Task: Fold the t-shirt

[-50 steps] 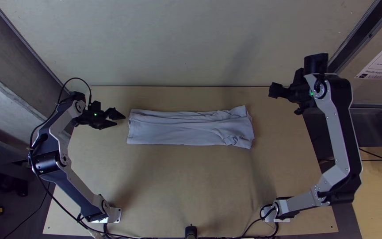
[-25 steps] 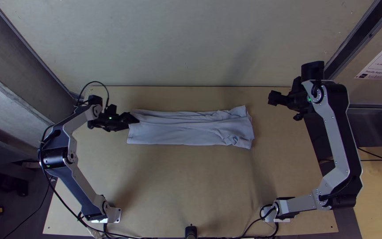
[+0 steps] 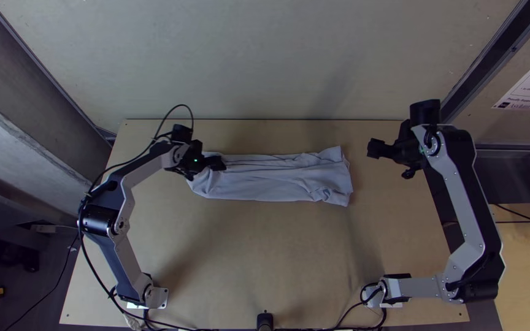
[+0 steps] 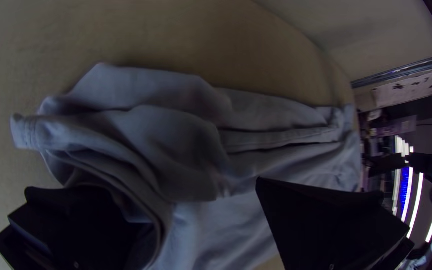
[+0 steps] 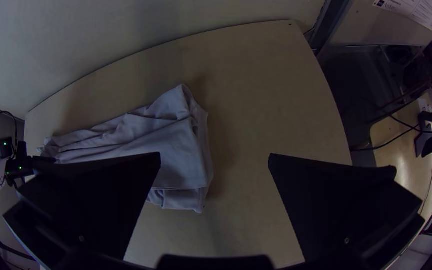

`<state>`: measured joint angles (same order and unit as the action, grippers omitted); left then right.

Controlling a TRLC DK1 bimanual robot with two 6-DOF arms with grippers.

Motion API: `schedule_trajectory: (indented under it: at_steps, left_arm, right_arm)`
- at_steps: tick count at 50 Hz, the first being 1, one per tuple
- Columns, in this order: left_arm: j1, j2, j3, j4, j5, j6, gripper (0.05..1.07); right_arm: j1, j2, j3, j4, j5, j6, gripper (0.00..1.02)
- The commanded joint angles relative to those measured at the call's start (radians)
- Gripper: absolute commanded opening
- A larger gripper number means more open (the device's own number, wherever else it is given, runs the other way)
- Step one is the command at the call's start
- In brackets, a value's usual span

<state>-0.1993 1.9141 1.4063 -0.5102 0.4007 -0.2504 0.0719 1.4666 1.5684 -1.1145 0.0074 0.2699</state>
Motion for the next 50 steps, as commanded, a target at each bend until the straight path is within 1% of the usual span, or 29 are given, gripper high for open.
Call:
schedule_trajectory:
  at_steps: [1,2,3,5,7,8,9,13,17,21,28,35,43,50]
  left_arm:
    - [-0.057,0.062,-0.007,-0.033,-0.102,-0.047,0.98]
    - [-0.068,0.062,-0.006,-0.037,-0.135,-0.052,0.89]
    - [-0.072,0.062,-0.004,-0.042,-0.163,-0.05,0.77]
    - [-0.078,0.057,-0.003,-0.042,-0.198,-0.047,0.45]
    - [-0.08,0.053,0.005,-0.042,-0.234,-0.047,0.11]
    - [-0.077,0.049,0.005,-0.044,-0.237,-0.047,0.07]
    - [-0.074,0.045,0.005,-0.045,-0.238,-0.046,0.08]
    - [-0.048,0.025,0.008,-0.056,-0.253,-0.05,0.08]
    - [-0.017,0.006,0.022,-0.103,-0.28,-0.03,0.08]
    - [0.018,-0.018,0.026,-0.136,-0.319,0.017,0.08]
    - [0.116,-0.067,0.034,-0.191,-0.35,0.099,0.08]
    - [0.242,-0.098,0.074,-0.268,-0.373,0.209,0.08]
    - [0.357,-0.136,0.097,-0.289,-0.485,0.376,0.08]
    - [0.408,-0.178,0.103,-0.278,-0.58,0.499,0.08]
  right_arm:
    - [0.016,-0.045,-0.064,0.027,-0.007,0.031,0.99]
    - [0.017,-0.048,-0.074,0.031,-0.007,0.038,0.99]
    - [0.019,-0.052,-0.084,0.038,-0.007,0.043,0.99]
    - [0.026,-0.058,-0.1,0.045,-0.007,0.048,0.99]
    - [0.029,-0.063,-0.116,0.055,-0.007,0.052,0.99]
    - [0.031,-0.066,-0.123,0.059,-0.007,0.055,0.99]
    - [0.031,-0.069,-0.13,0.064,-0.007,0.061,0.99]
    - [0.035,-0.078,-0.151,0.085,-0.007,0.068,0.99]
    - [0.037,-0.078,-0.16,0.097,-0.009,0.077,0.99]
    - [0.042,-0.078,-0.166,0.111,-0.007,0.083,0.99]
    - [0.055,-0.078,-0.18,0.131,-0.007,0.101,0.99]
    - [0.068,-0.078,-0.205,0.154,-0.007,0.114,0.99]
    - [0.081,-0.078,-0.225,0.17,-0.007,0.126,0.99]
    - [0.081,-0.078,-0.238,0.173,-0.007,0.135,0.99]
